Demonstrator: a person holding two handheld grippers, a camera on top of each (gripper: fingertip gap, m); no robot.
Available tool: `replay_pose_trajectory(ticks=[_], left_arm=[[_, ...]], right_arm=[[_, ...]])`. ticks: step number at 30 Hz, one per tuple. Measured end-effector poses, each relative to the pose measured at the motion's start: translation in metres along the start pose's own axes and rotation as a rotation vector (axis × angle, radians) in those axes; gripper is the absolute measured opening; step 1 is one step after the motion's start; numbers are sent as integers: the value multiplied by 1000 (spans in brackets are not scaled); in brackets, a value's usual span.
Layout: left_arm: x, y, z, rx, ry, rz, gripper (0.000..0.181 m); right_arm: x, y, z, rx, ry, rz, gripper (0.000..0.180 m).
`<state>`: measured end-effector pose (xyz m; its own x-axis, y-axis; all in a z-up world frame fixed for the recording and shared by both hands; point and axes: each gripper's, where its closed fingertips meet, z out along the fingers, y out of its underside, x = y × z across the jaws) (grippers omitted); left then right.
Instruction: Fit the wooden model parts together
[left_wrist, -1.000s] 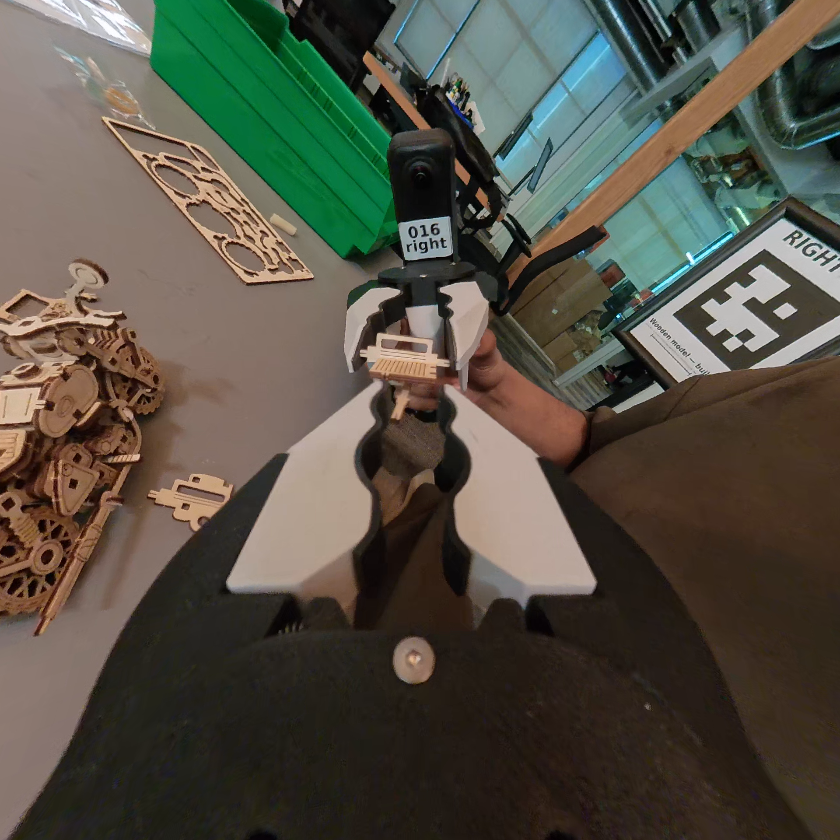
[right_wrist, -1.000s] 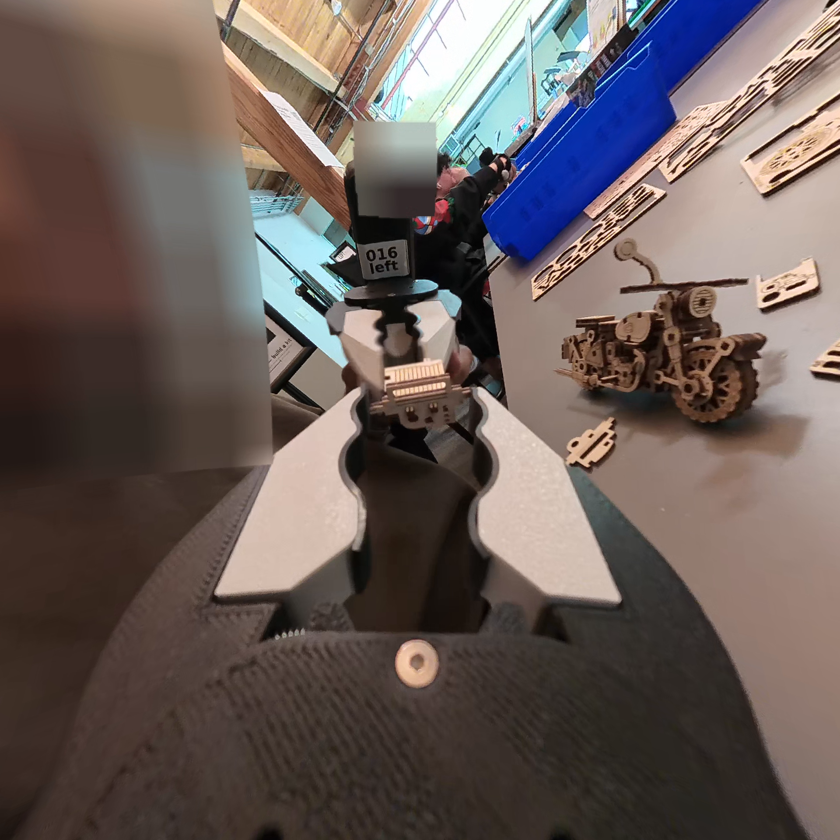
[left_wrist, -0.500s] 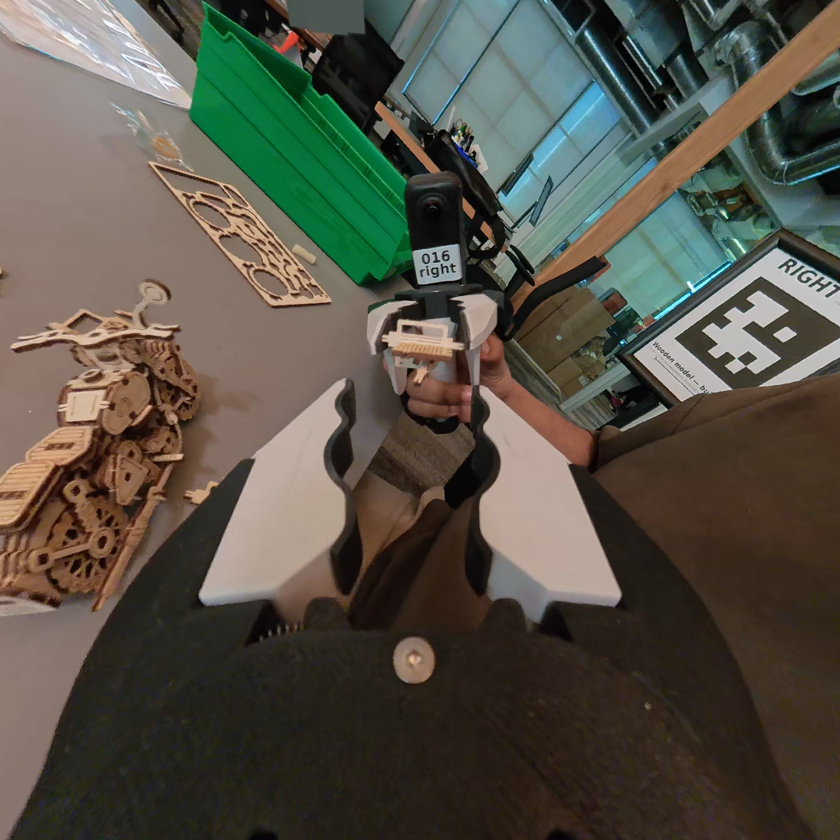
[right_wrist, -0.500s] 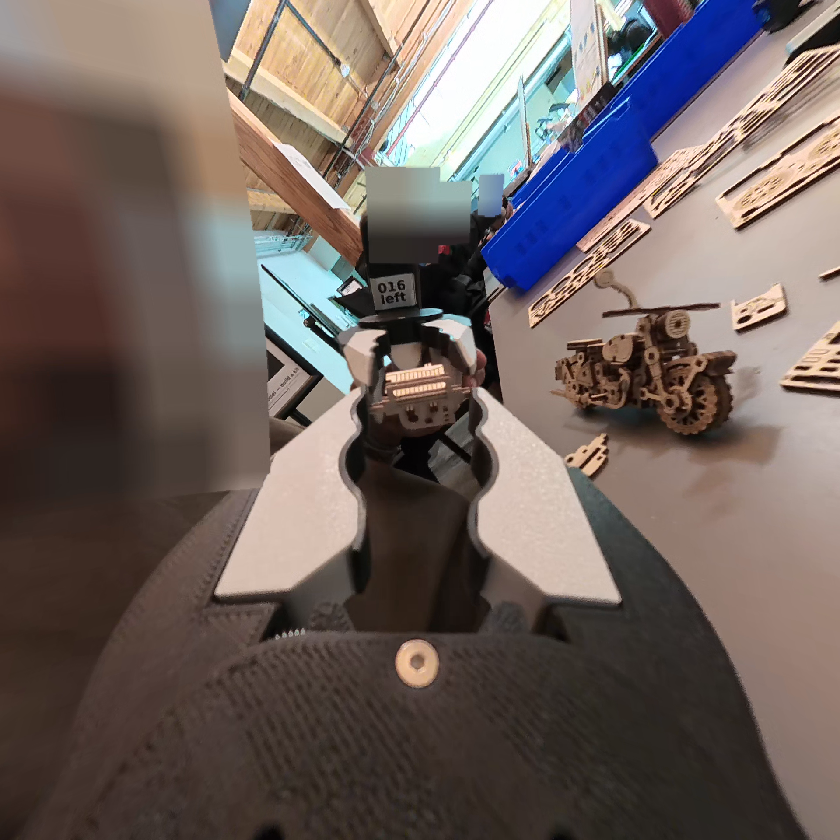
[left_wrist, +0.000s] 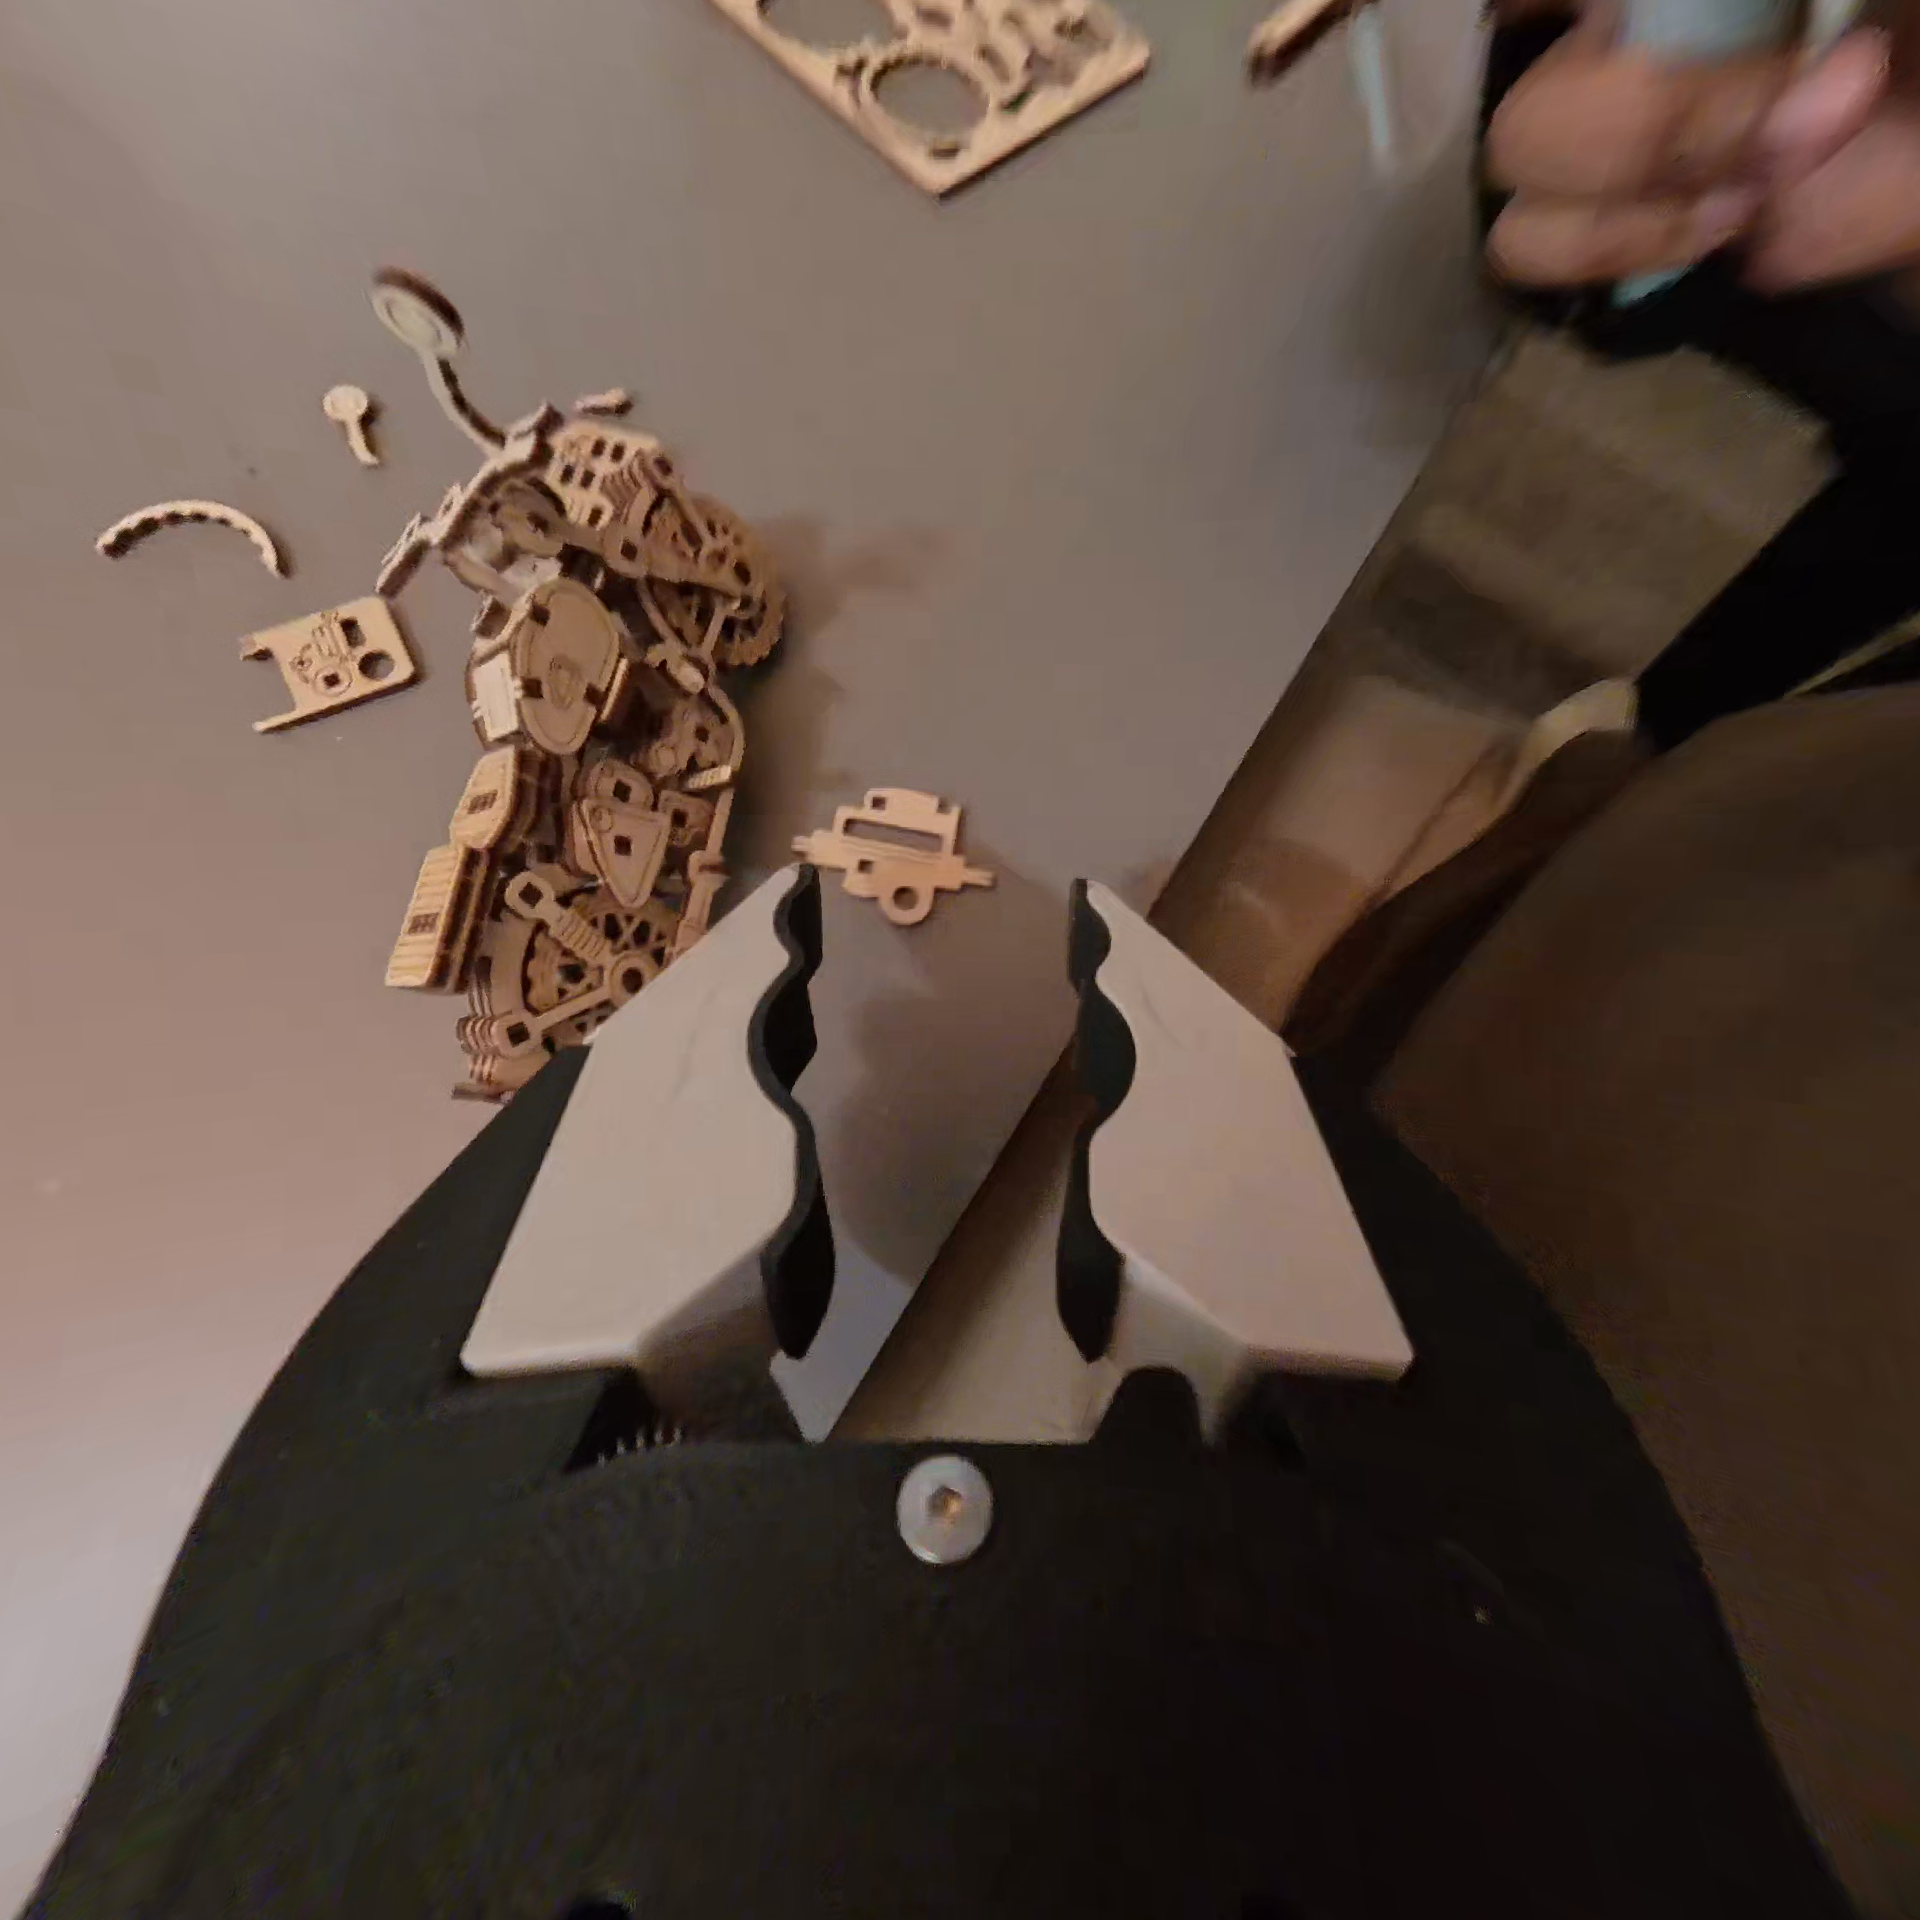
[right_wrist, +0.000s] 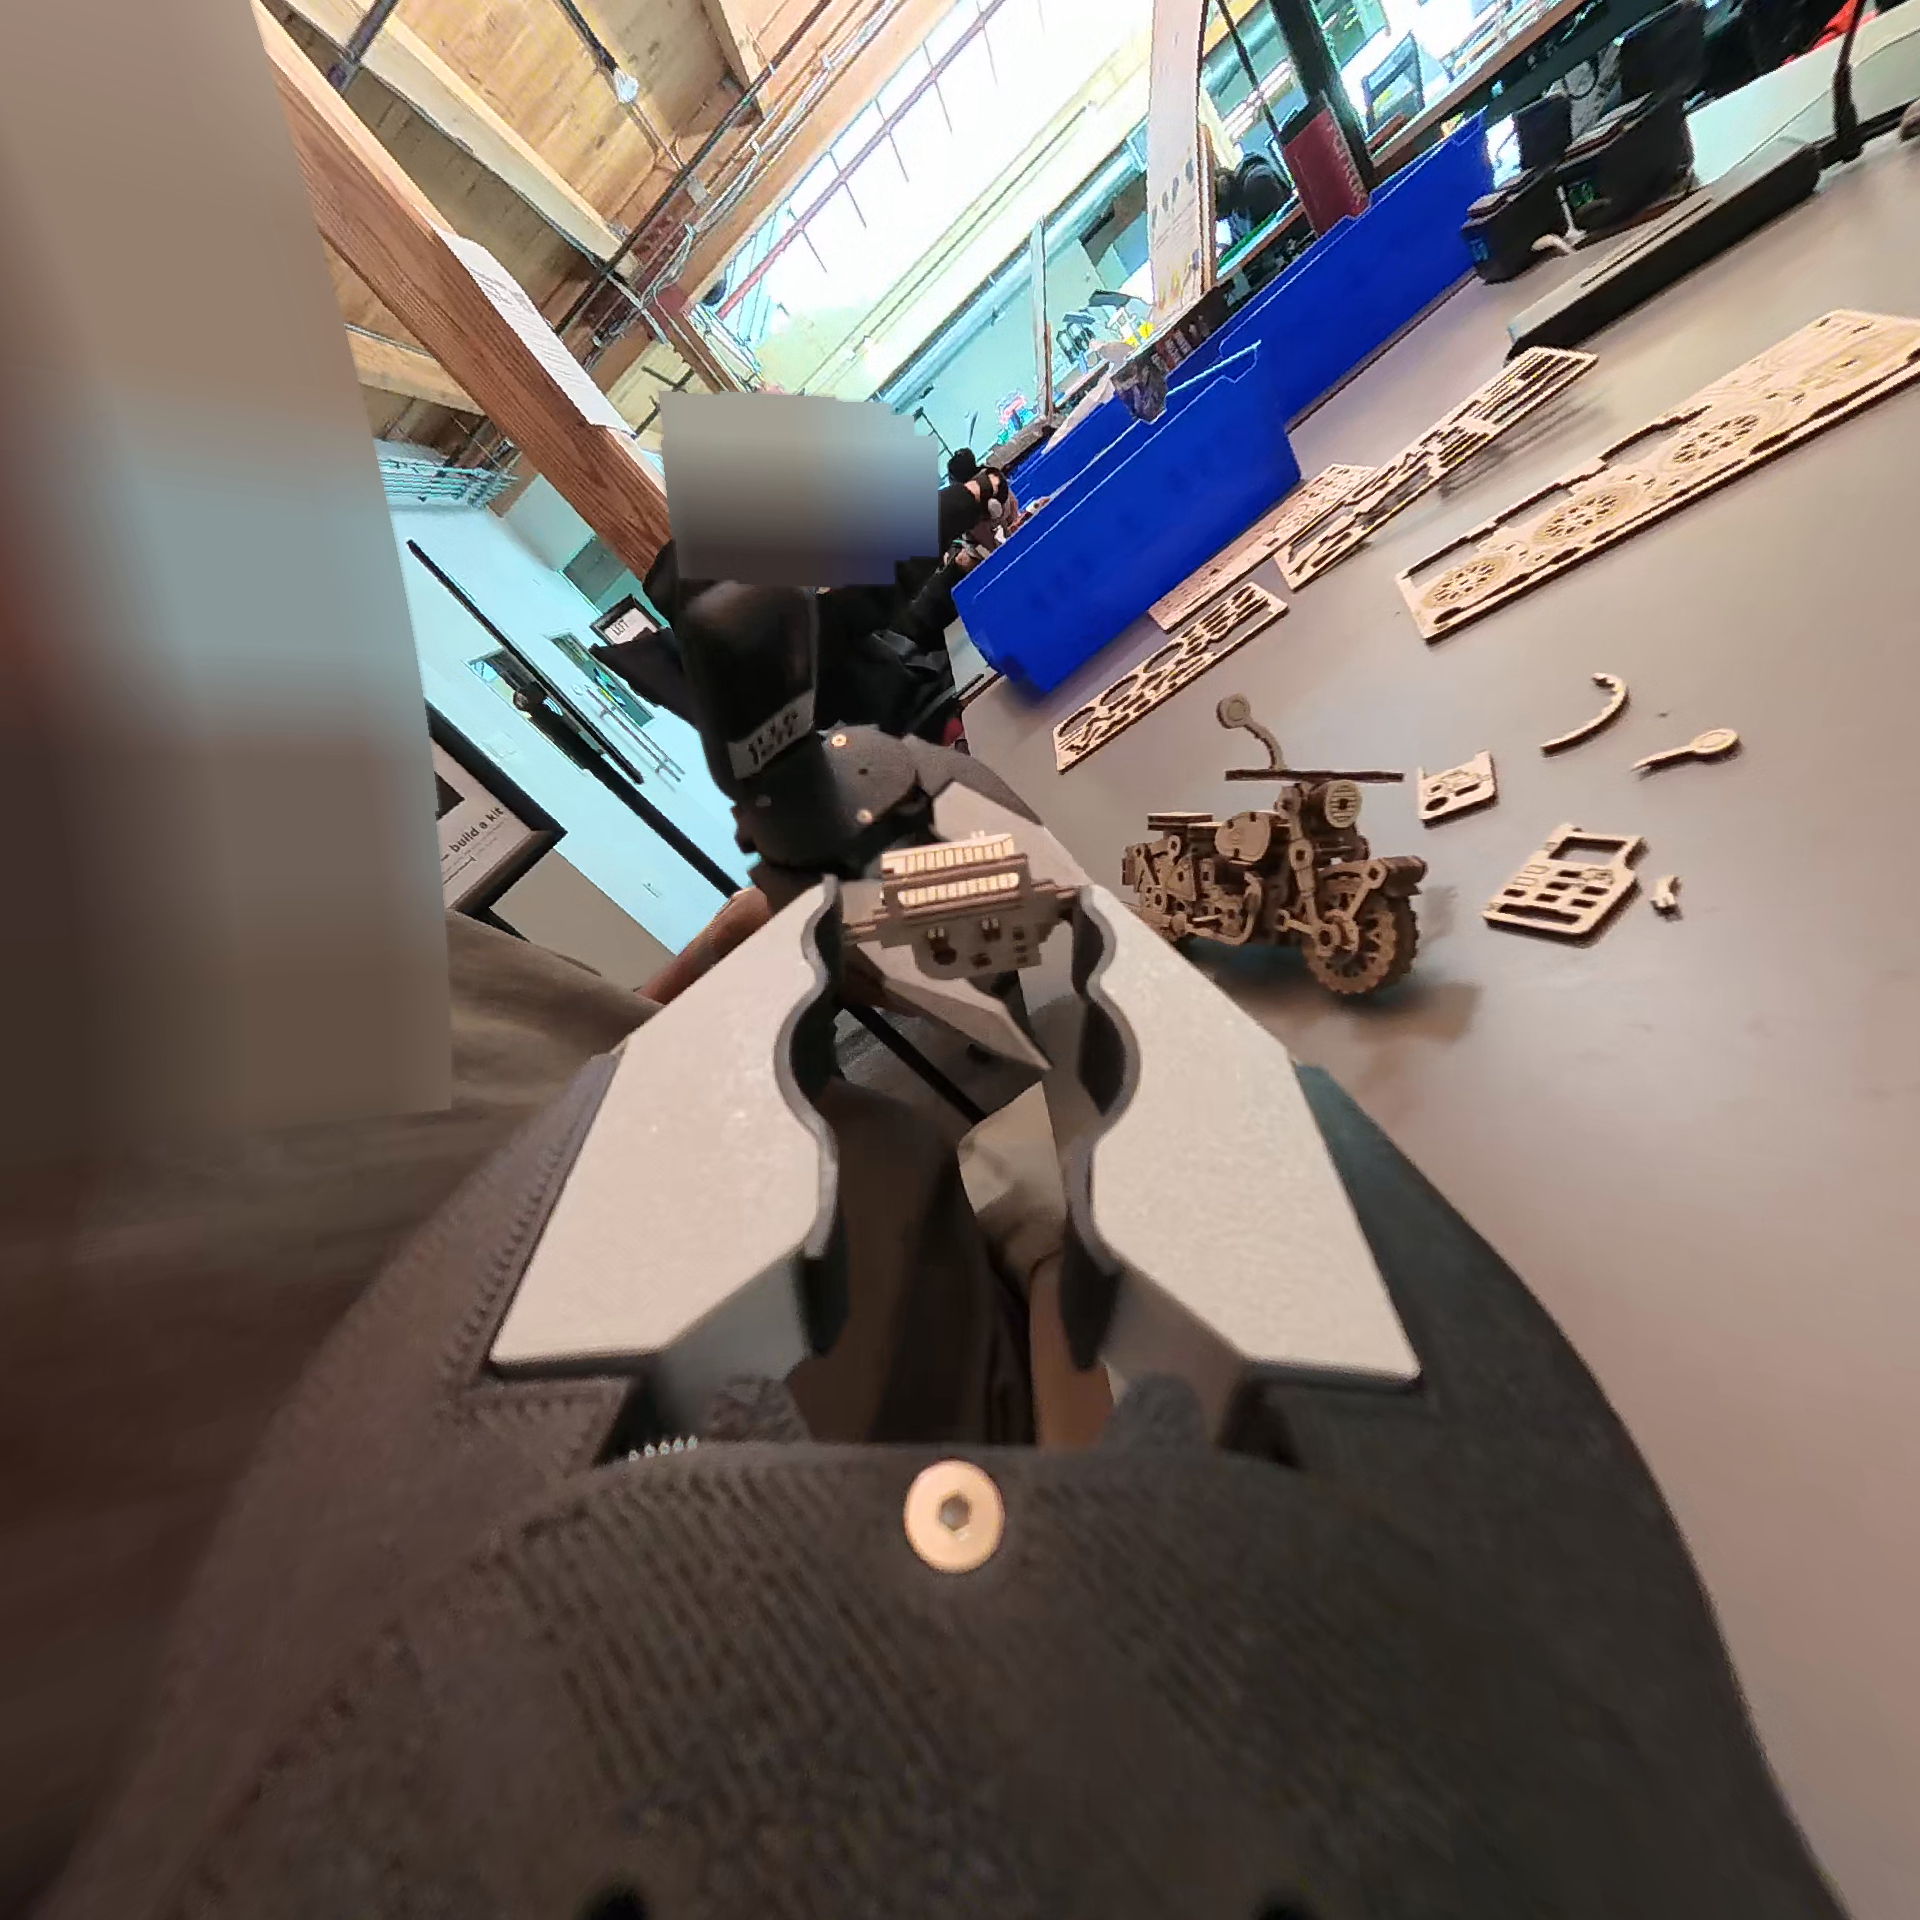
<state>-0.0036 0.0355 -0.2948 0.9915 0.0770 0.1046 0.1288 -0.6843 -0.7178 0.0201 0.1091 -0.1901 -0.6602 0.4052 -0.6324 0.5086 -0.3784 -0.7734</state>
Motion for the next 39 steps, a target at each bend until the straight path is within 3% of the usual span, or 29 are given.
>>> replay_pose_trajectory(ticks=[1, 13, 24, 28, 33, 39], left_arm=[[-2, 1, 2, -12, -19, 10, 46], [-6, -1, 29, -89, -20, 22, 52], [-6, 7, 21, -142, -31, -7, 39], [-3, 5, 21, -117, -22, -62, 51], [-4, 2, 21, -137, -79, -210, 57], [-8, 6, 23, -188, -175, -128, 47]], right_arm=[[0, 0, -1, 2, -3, 5, 44], [4, -1, -6, 15, -22, 51, 44], [2, 6, 1, -11, -26, 56, 44], [2, 6, 2, -23, -7, 31, 44], [2, 3, -1, -9, -1, 27, 44], [1, 2, -2, -4, -4, 27, 44]])
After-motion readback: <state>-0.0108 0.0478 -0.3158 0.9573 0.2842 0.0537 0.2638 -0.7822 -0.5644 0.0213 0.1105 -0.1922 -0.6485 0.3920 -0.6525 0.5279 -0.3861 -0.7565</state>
